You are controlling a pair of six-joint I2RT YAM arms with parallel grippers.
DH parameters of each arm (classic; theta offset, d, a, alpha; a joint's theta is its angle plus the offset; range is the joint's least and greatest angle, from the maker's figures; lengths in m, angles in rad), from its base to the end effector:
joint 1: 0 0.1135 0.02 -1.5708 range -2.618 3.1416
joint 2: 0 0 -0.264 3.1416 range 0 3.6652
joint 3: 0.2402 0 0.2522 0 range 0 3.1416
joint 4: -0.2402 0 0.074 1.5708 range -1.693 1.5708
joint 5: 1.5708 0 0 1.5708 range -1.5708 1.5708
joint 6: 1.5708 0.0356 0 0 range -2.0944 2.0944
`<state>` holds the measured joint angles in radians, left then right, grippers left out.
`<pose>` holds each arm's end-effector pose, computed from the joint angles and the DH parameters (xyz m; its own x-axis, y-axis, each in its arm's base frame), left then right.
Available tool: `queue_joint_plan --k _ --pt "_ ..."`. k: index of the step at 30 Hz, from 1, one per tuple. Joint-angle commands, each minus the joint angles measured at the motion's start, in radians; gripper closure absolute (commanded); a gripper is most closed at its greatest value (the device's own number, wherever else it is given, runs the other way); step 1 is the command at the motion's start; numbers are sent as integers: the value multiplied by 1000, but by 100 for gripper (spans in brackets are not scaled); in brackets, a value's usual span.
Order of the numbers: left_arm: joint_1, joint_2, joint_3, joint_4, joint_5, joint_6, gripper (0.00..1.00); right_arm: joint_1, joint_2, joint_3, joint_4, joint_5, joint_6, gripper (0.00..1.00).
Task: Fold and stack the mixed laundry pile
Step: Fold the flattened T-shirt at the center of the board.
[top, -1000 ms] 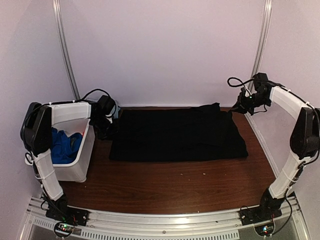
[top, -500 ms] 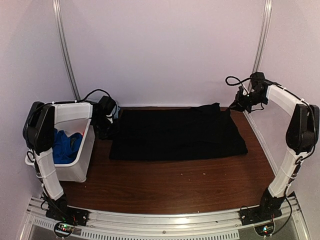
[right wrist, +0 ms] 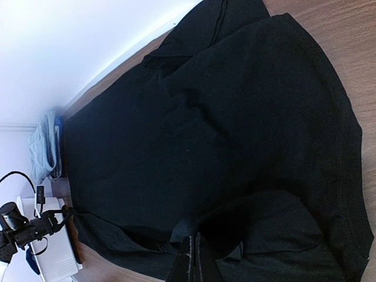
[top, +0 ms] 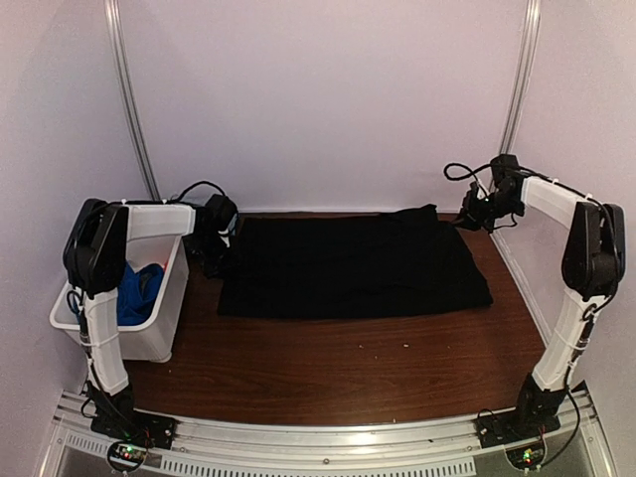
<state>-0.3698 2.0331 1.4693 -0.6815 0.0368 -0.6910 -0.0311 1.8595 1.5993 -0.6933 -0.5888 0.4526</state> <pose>0.3836 -0.1501 0.1658 -0.9180 -0.3272 -0.2242 -0.2762 0.9330 -0.2307 0.4077 0.0071 0.2770 -0.8622 0.3907 -0.3225 0.0907 0.7454 0.6604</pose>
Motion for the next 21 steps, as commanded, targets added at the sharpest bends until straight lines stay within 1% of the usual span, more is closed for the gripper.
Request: queue_joint_plan --k 1,4,7,11,17,21 --pt "17 58 57 4 -21 18 100 -3 64 7 77 12 19 100" --pt "19 61 63 0 -75 21 100 -3 104 31 82 8 17 100" --pt "24 34 47 -3 -120 22 100 -3 108 53 75 24 10 100" --pt "26 18 17 -3 -113 32 100 -6 66 53 68 44 3 100" --pt "26 -1 -34 7 -118 22 100 -15 -13 22 101 76 19 100" --pt "26 -16 -50 19 -145 14 100 -21 1 12 109 88 21 100"
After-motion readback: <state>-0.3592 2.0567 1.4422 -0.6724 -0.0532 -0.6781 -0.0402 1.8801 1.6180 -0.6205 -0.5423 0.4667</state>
